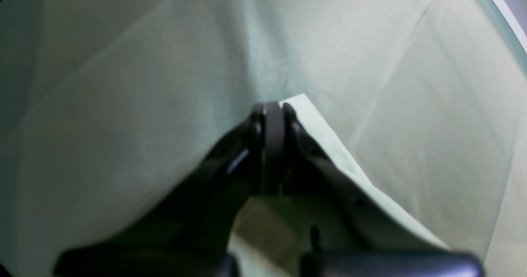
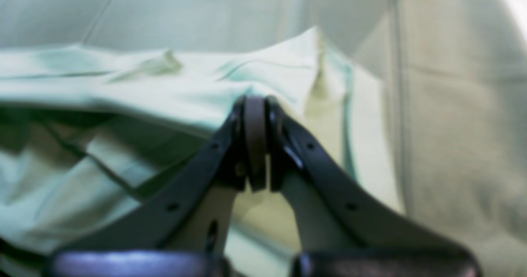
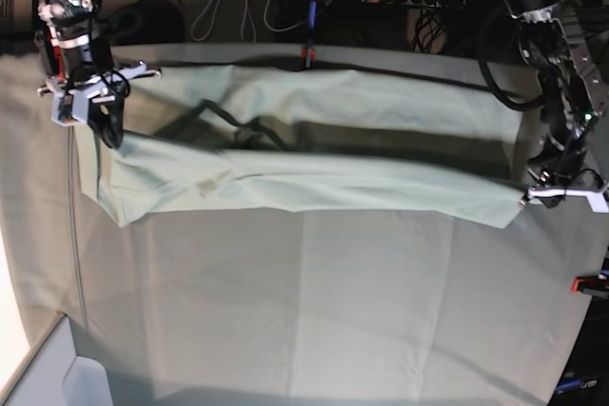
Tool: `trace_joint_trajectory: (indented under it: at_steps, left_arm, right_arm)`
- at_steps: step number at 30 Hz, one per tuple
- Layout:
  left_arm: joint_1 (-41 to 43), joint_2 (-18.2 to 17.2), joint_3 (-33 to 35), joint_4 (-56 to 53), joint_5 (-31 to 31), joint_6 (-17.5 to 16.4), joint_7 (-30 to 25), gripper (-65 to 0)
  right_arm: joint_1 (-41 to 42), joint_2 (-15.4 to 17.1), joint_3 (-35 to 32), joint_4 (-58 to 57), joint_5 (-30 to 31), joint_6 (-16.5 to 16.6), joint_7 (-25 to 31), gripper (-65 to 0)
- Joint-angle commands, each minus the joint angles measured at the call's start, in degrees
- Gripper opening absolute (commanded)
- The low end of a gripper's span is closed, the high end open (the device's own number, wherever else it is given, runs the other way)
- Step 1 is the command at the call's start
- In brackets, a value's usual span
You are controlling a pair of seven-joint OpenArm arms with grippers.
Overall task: Layout the t-shirt on the table in an organized manner, then fold the t-shirt properly
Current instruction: 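Fold the shirt lengthwise with both grippers, laying the edge over the body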
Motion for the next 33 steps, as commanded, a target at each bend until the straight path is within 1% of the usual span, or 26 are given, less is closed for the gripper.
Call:
trace_joint_trajectory:
  at_steps: [1,5,8,15,27,31,33]
  left_arm:
    - [-0.77,-0.40,-0.09,0.82,-0.24,-0.14,-1.24,-65.0]
    - [-0.77,-0.40,-0.09,0.82,-0.24,-0.14,-1.24,-65.0]
    - [-0.77,-0.40,-0.09,0.82,-0.24,-0.23,-1.24,-65.0]
    - [-0.77,-0.40,0.00,0.82,-0.24,-0.23,-1.15,-65.0]
    - [2.31,-0.49,-0.09,1.18,-0.24,-0.23,-1.15,-65.0]
    - [4.68,-0.40,-0.09,3.11,-0.24,-0.23,-1.15,-65.0]
    - [5.74,-0.40,-0.09,3.55,-0.33,-0.23,-1.24,-65.0]
  right_arm:
    - [-0.83,0.13,-0.03,0.92,0.90,0.48,1.46,-65.0]
    - [-2.23,-0.05,-0.03,0.57,0.90,0.48,1.46,-65.0]
    - [-3.73,-1.98,-0.03,0.75,1.08,0.48,1.46,-65.0]
    - [-4.08,-3.39,1.03,0.83,1.08,0.48,1.46,-65.0]
    - [-4.96,-3.48,1.29,0.13,1.08,0.48,1.46,-65.0]
    - [-3.64,-3.04,1.29,-2.07,0.90,0.40,1.46,-65.0]
    - [-3.38,-1.89,1.99,-2.68,0.90,0.40,1.46,-65.0]
